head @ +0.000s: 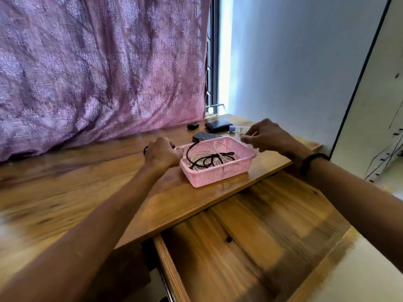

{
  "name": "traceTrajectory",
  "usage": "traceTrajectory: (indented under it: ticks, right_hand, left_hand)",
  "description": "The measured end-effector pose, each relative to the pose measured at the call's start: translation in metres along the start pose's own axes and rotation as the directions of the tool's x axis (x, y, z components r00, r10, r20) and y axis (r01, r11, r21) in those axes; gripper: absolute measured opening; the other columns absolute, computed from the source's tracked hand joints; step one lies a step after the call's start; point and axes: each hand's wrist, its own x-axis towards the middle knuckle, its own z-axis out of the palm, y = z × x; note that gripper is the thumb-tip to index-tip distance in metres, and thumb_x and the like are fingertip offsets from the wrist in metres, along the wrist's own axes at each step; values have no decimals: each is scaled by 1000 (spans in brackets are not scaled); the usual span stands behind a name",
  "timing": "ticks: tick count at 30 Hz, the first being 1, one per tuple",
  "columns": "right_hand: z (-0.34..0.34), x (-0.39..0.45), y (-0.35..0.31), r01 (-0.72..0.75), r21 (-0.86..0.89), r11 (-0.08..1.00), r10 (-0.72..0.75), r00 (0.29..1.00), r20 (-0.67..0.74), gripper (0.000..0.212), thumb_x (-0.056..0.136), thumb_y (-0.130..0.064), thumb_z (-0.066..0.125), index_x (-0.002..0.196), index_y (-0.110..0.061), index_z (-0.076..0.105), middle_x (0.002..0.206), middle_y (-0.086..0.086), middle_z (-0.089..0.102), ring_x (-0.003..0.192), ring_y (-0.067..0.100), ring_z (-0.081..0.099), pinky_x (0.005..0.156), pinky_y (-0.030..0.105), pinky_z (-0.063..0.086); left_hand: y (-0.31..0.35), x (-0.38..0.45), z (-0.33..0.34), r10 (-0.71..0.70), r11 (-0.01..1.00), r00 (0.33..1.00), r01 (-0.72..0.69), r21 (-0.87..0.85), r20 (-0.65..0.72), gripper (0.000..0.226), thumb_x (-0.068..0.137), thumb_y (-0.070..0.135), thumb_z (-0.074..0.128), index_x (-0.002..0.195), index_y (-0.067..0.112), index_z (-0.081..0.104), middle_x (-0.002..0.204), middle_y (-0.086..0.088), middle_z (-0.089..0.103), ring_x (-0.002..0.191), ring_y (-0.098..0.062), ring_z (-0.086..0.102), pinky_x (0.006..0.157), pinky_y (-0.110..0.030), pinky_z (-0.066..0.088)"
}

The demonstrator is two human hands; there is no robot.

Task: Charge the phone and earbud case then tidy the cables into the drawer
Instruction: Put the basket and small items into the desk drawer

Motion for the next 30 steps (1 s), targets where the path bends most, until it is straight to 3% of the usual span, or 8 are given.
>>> traceTrajectory:
  ticks: [1,3,9,14,17,22,26,30]
  right_hand:
    - [2,7,4,-46,4,999,45,995,85,33,93,-29,74,117,-6,73,111,11,74,92,25,70,77,39,62]
    - [10,16,10,-95,32,995,88,979,185,32,92,-27,75,116,-5,72,109,11,73,94,26,70,78,39,63]
    - [15,17,18,-132,99,986,112,975,190,27,92,-18,74,112,0,73,105,15,73,94,29,72,69,32,60]
    - [-7,-11,25,-162,77,984,138,958,251,26,90,-20,77,111,-4,75,102,11,76,90,24,73,66,30,57]
    - [-23,-45,23,-149,24,989,138,958,251,20,91,-22,77,106,-8,77,100,8,75,86,19,70,61,25,52]
    - [-43,-96,19,-149,-13,989,146,947,285,14,89,-25,79,97,-13,79,93,6,77,79,18,71,49,20,51]
    - [-48,-124,23,-116,-114,987,149,929,340,12,88,-31,79,93,-21,80,96,0,78,82,13,70,62,21,52]
    - [-34,-140,38,-150,-160,976,203,893,401,14,88,-30,79,97,-20,80,90,0,79,76,12,72,60,20,54]
  left_hand:
    - [-2,0,1,-28,999,999,30,-44,41,27,89,35,71,70,18,64,84,-11,77,75,-29,75,75,-44,64]
    - [-4,-1,2,-50,985,994,65,-158,97,25,95,26,68,71,17,65,75,-12,75,64,-28,75,67,-44,65]
    - [1,-12,-3,-93,873,966,196,-446,241,12,93,1,64,100,-8,70,69,-18,72,46,-16,67,52,-30,61]
    - [9,-52,-21,-11,834,963,158,-528,270,29,94,5,69,119,-9,62,62,-9,72,51,-14,70,51,-26,58]
    - [14,-92,-35,36,762,954,167,-626,298,47,94,4,70,136,7,50,74,-13,74,56,-16,72,53,-27,60]
    - [19,-145,-55,88,720,952,144,-679,294,30,93,7,72,119,11,57,69,-11,75,58,-17,73,51,-25,57]
    - [16,-179,-57,86,712,940,174,-680,330,17,93,11,74,106,8,62,65,-9,74,57,-15,72,50,-23,58]
    - [5,-206,-46,97,765,895,213,-608,435,15,90,16,78,98,7,68,71,-10,77,60,-15,72,59,-27,62]
